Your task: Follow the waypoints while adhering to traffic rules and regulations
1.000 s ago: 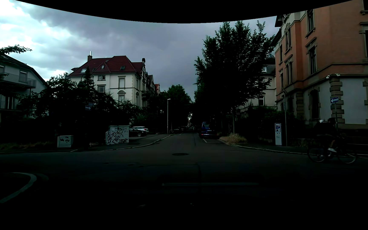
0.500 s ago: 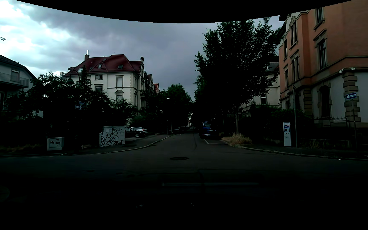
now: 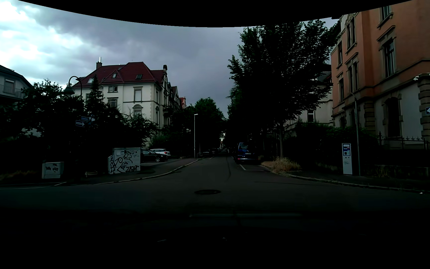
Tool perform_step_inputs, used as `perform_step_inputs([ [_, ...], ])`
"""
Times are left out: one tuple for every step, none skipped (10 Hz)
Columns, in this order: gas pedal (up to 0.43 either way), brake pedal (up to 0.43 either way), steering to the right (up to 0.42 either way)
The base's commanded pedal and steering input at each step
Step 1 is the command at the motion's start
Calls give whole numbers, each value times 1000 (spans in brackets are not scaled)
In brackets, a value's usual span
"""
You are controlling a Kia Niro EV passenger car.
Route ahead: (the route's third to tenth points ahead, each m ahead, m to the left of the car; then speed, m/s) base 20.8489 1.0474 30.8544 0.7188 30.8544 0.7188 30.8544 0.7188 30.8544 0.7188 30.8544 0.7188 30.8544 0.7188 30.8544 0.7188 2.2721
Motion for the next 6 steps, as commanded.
perform_step_inputs([
  [0, 0, -6],
  [8, 0, -8],
  [110, 0, -10],
  [157, 0, -13],
  [157, 0, -14],
  [157, 0, -15],
])
